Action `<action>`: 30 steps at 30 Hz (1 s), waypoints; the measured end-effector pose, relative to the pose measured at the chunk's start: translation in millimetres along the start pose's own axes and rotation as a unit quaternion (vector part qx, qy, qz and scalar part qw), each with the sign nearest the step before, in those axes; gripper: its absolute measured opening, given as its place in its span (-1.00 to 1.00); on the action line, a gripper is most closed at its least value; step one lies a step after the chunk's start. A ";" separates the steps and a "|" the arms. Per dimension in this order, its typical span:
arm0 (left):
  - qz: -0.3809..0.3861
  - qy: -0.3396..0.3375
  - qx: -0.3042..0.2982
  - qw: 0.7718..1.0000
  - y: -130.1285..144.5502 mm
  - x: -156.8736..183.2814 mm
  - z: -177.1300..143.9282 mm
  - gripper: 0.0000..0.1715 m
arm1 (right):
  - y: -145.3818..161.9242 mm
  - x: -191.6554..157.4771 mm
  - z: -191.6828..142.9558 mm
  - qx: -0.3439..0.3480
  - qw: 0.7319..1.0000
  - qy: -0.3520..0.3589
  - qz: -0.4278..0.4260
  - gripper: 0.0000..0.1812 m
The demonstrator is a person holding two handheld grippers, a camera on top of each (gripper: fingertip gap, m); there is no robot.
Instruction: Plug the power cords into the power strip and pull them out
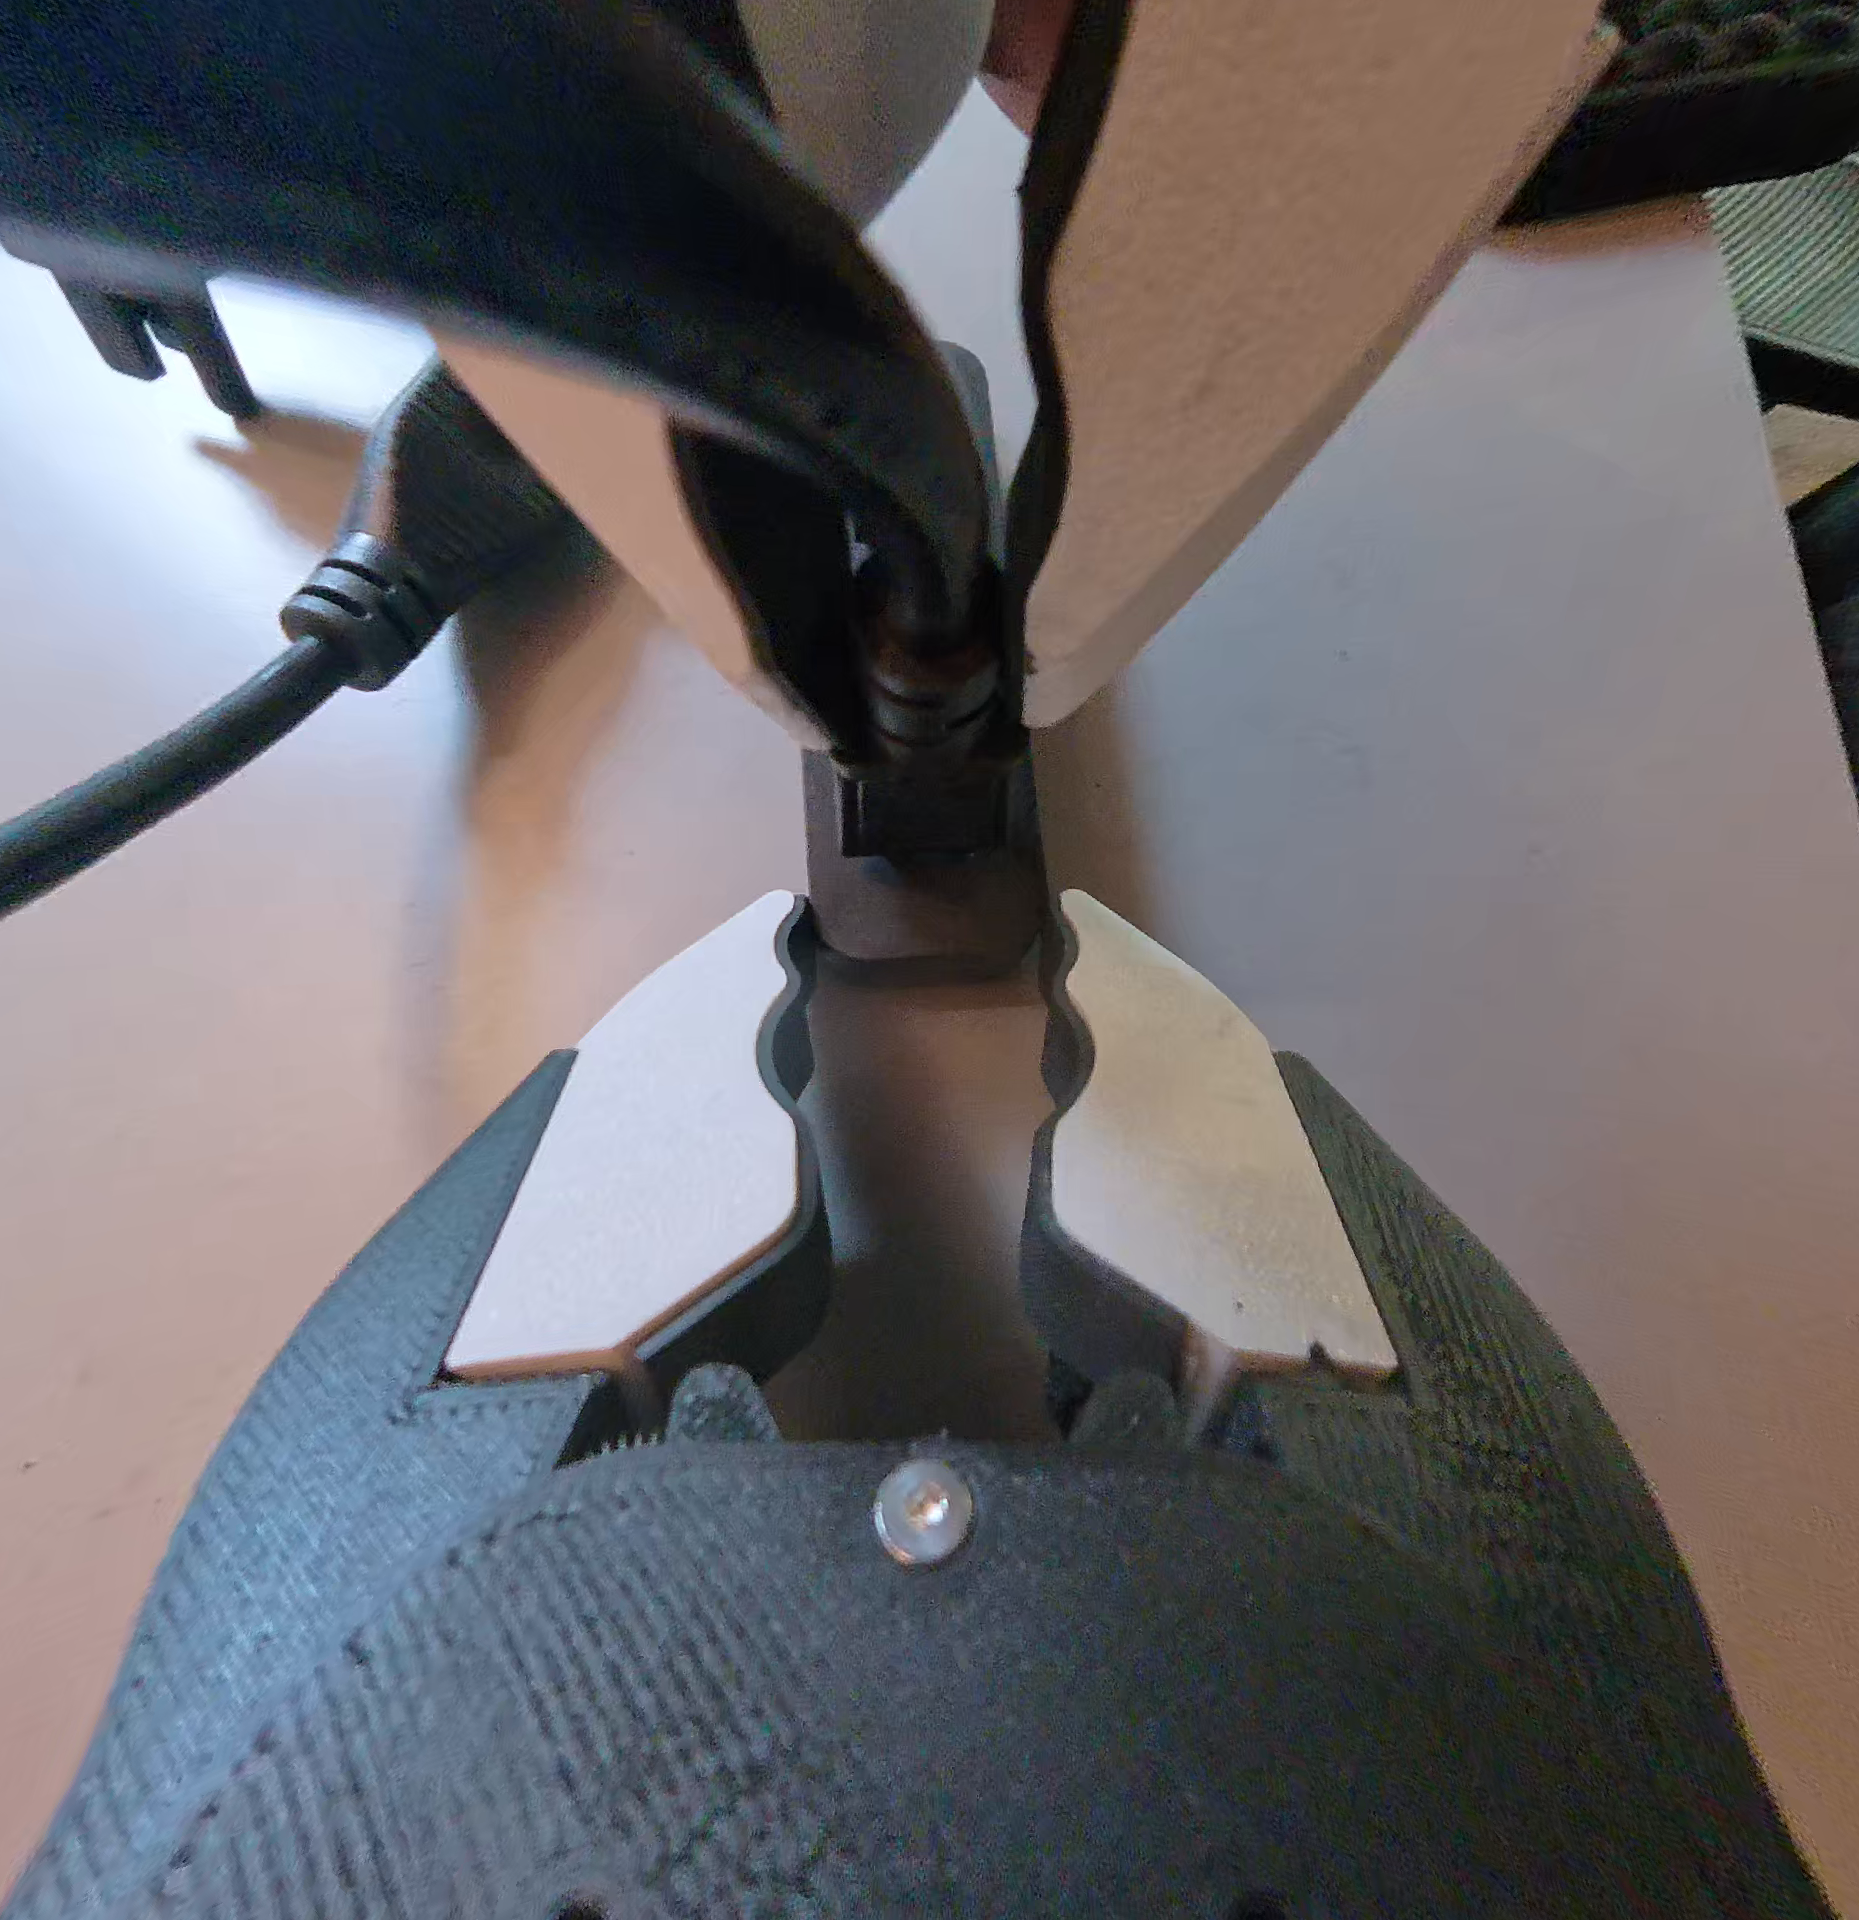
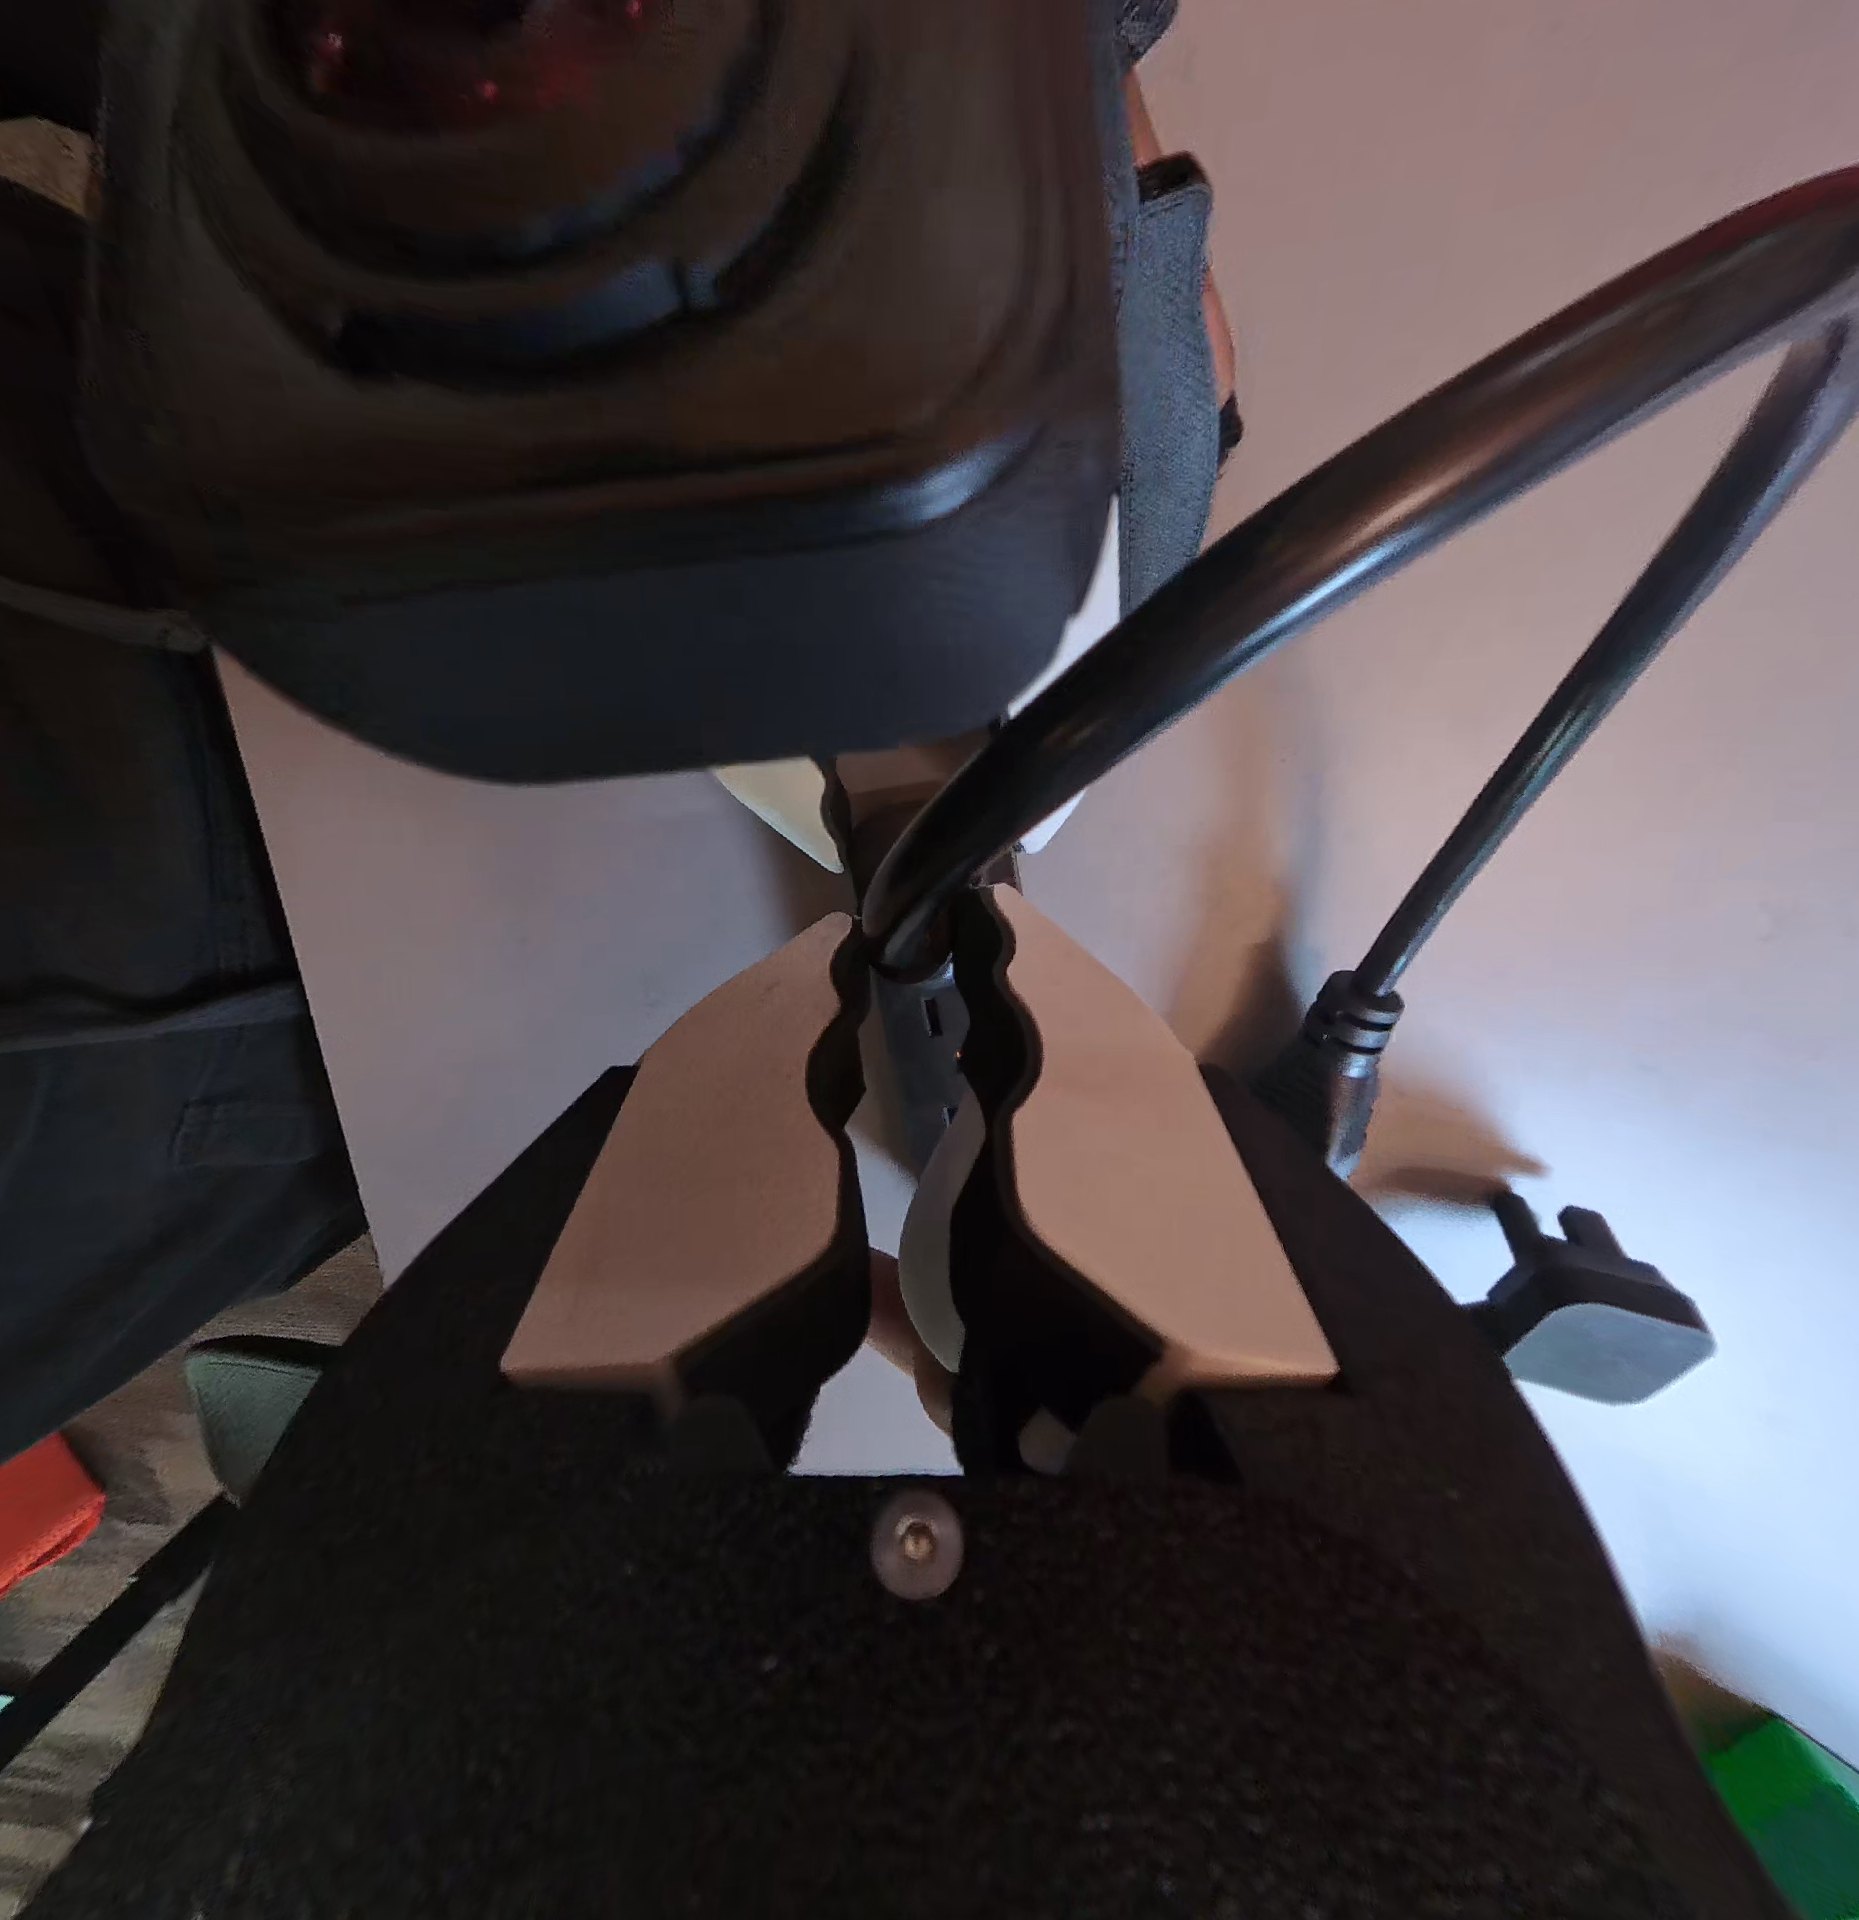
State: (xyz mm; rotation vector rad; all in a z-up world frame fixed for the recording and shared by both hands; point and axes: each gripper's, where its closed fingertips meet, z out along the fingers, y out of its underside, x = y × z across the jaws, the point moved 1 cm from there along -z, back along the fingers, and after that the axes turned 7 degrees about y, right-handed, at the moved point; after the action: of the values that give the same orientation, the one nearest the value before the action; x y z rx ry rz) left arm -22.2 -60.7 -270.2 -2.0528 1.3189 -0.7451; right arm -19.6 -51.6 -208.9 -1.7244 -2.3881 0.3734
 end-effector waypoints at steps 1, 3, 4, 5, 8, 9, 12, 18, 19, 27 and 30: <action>0.002 -0.004 -0.003 1.000 -0.1 -0.5 -0.1 -0.52 | 0.3 -0.3 0.0 -0.001 1.000 0.004 -0.007 -0.77; 0.000 0.001 -0.001 1.000 0.2 -0.6 -0.1 -0.52 | 1.0 -2.6 -0.1 -0.002 1.000 0.016 -0.020 -0.78; -0.004 0.006 0.003 1.000 0.3 -0.6 -0.1 -0.52 | 1.2 -3.5 -0.1 -0.001 0.999 0.021 -0.025 -0.78; -0.008 0.008 0.005 1.000 0.3 -0.6 0.0 -0.51 | 1.2 -3.2 -0.1 0.001 1.000 0.019 -0.022 -0.78; -0.003 -0.001 -0.001 1.000 -0.1 -0.3 -0.1 -0.52 | 0.3 -1.2 0.2 0.006 1.000 0.011 -0.018 -0.78; -0.005 -0.001 0.000 1.000 -0.1 -0.4 -0.1 -0.52 | 0.7 -1.7 0.2 0.007 1.000 0.015 -0.022 -0.77; -0.015 0.006 0.006 1.000 0.1 -0.6 0.0 -0.51 | 1.4 -4.9 0.0 0.010 0.999 0.034 -0.026 -0.78; -0.018 -0.001 0.005 1.000 -0.1 -0.5 0.1 -0.51 | 1.4 -4.7 0.2 0.020 0.999 0.032 -0.017 -0.77; -0.019 0.001 0.008 1.000 -0.2 -0.5 0.1 -0.51 | 1.7 -5.5 0.0 0.020 0.999 0.036 -0.018 -0.78; -0.013 -0.001 0.008 1.000 -0.3 -0.4 0.6 -0.52 | 2.2 -6.0 0.0 0.041 0.999 0.035 0.000 -0.78; -0.006 -0.008 0.003 1.000 -1.1 0.1 1.2 -0.52 | 1.3 -2.5 0.4 0.041 0.999 0.021 0.007 -0.78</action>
State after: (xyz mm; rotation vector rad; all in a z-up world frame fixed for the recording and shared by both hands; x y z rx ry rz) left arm -20.7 -60.3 -270.2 -2.0593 1.2948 -0.7363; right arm -17.7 -53.6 -209.6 -1.6963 -2.2996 0.4273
